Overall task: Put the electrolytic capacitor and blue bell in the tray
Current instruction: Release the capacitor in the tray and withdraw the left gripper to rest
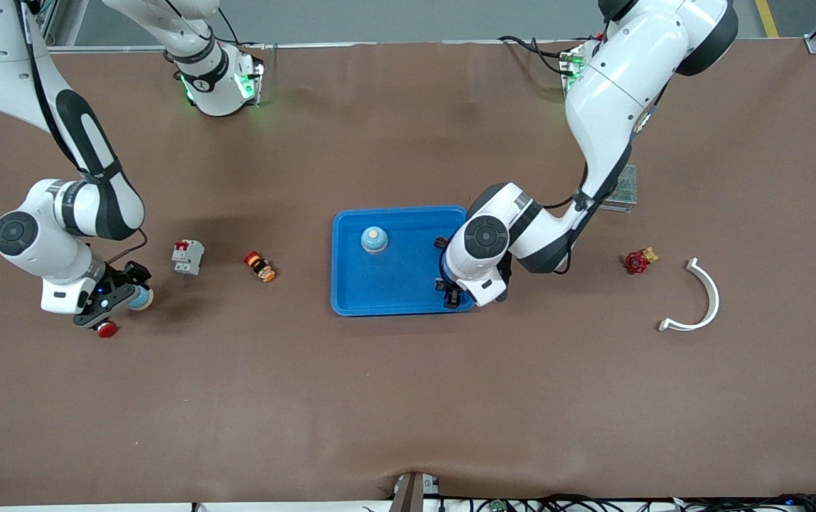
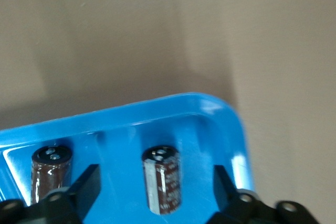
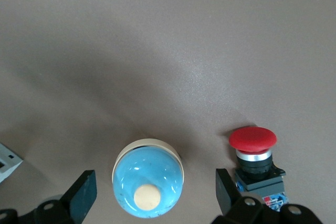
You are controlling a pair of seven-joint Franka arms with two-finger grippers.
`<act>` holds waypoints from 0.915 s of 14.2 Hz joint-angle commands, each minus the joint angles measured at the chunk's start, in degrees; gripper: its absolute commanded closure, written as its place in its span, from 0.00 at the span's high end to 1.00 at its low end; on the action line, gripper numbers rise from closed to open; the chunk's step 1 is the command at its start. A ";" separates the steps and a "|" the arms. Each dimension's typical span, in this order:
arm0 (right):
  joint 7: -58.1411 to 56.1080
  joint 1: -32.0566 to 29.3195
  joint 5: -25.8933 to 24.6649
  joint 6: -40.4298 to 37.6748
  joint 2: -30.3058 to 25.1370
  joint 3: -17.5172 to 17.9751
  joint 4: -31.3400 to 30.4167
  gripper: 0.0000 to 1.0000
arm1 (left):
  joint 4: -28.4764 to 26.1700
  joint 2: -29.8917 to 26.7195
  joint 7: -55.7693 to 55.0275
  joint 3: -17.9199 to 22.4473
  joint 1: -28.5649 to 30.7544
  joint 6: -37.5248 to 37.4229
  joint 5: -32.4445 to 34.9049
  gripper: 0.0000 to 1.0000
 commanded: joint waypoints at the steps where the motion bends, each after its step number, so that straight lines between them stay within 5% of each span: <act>1: -1.39 -2.01 -0.07 1.74 0.67 1.41 -0.58 1.00 | -0.33 -5.09 9.23 0.43 1.67 -3.50 0.76 1.00; 13: -2.45 -3.06 0.02 3.06 3.13 1.76 -0.50 1.00 | -0.33 -21.62 52.57 0.43 14.41 -18.35 0.76 1.00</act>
